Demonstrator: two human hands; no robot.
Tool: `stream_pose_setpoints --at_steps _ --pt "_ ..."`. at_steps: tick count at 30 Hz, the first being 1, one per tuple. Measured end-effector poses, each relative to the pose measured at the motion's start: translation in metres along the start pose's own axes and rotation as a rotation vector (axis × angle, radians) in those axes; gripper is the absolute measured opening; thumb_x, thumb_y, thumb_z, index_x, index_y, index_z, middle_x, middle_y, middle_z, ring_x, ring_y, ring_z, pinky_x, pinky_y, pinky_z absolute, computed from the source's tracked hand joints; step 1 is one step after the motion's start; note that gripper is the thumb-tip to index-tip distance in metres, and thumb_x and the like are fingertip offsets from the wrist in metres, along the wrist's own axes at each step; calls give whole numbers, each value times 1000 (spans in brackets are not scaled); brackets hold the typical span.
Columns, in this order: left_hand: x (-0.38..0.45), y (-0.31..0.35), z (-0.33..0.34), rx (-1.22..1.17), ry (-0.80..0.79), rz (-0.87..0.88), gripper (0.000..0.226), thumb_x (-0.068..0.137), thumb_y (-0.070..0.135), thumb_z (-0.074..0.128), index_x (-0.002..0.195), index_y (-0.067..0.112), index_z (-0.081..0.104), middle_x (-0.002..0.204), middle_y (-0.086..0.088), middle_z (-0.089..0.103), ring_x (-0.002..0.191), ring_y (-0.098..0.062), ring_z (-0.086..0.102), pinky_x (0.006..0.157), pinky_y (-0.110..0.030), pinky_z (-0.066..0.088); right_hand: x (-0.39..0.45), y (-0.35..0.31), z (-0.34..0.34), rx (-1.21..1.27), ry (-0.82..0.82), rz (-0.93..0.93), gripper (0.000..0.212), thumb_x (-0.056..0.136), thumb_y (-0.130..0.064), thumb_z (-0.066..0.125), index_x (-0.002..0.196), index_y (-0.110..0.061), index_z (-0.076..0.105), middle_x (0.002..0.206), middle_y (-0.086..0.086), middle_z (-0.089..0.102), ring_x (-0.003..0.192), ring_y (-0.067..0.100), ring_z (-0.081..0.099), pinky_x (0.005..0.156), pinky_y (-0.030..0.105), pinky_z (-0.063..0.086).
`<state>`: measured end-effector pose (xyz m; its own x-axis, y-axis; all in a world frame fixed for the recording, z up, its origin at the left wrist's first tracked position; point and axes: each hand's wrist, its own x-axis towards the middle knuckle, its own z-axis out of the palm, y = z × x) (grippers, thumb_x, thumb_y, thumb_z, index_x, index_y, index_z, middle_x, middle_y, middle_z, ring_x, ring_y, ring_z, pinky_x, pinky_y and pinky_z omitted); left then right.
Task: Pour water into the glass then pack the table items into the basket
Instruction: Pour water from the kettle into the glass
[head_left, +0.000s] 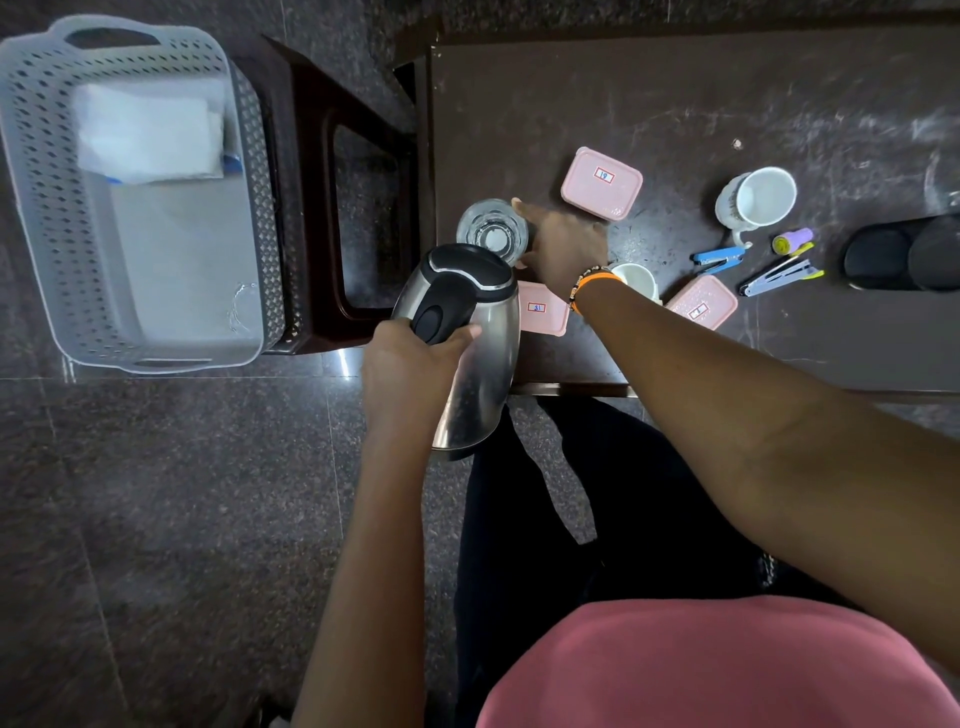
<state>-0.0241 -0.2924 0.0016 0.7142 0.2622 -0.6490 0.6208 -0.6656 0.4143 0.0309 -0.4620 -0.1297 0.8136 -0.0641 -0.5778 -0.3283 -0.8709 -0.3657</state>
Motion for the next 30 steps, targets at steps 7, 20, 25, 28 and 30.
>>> stream_pose_setpoints --at_steps 7,20,25,28,30 --pt "2 -1 0 -3 5 -9 39 66 47 77 65 17 54 59 8 53 60 -15 54 50 -22 37 1 0 2 -2 8 14 65 82 -25 63 140 -36 36 124 9 64 116 33 58 102 50 36" --pt "2 -2 1 -14 15 -9 48 66 48 77 87 6 65 79 -2 66 77 -22 63 66 -28 48 2 1 3 -30 18 -9 63 83 -27 63 140 -35 37 123 8 64 116 32 58 105 52 33" --pt "1 -2 -1 -19 9 -12 39 67 46 77 78 11 63 67 7 60 69 -17 60 63 -25 46 1 1 2 -19 16 -10 64 83 -26 64 140 -35 37 125 7 64 116 32 58 107 54 32" --pt "0 -2 -1 -21 7 -11 36 68 46 77 76 14 62 65 9 59 68 -16 60 63 -25 44 1 0 1 -28 7 -6 64 83 -26 63 140 -35 36 125 7 64 116 32 58 107 54 32" --pt "0 0 -1 -18 9 -15 39 68 46 76 79 11 63 66 7 59 72 -20 61 64 -27 46 1 0 1 -30 10 -9 63 83 -27 62 140 -34 36 125 7 64 116 32 58 106 54 34"
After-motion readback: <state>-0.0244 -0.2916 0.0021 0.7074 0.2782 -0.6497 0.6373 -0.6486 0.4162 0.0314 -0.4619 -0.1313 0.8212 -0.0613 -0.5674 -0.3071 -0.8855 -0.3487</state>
